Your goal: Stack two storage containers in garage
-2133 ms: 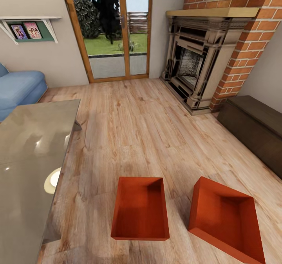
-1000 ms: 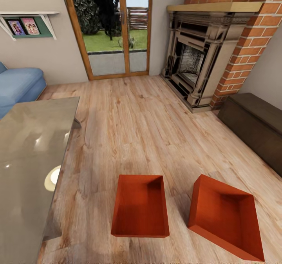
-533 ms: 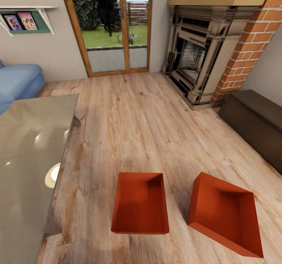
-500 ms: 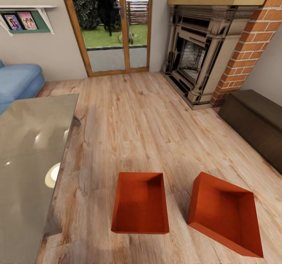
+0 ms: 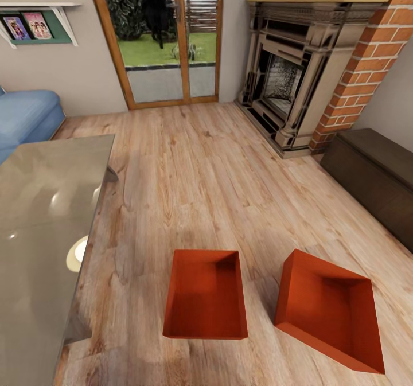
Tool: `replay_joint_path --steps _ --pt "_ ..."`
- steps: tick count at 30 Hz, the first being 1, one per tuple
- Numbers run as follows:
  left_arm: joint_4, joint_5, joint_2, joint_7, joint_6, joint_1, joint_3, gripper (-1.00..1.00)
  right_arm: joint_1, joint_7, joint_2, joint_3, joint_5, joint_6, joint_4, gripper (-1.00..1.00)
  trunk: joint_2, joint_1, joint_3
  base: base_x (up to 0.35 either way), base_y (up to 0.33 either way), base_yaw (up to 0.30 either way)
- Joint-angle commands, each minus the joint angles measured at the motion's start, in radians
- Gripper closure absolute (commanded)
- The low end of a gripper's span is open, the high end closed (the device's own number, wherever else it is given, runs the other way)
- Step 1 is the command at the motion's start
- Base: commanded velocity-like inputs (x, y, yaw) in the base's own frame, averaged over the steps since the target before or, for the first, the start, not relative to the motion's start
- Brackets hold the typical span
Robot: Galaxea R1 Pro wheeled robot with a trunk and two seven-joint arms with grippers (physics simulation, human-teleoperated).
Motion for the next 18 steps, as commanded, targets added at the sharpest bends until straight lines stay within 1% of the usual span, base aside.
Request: replay_joint_path --steps 1,18 --pt "0.0 0.008 0.0 0.0 -0.001 0.0 0.0 -1.0 -0.001 0.003 0.0 0.009 -0.01 0.002 0.001 -1.0 0.0 0.0 -0.001 0.0 0.0 0.0" --pt "0.001 0.008 0.0 -0.003 -0.001 0.0 -0.002 -1.0 -0.001 0.003 -0.001 0.009 -0.01 0.001 0.001 -1.0 0.0 0.0 -0.001 0.008 0.0 0.0"
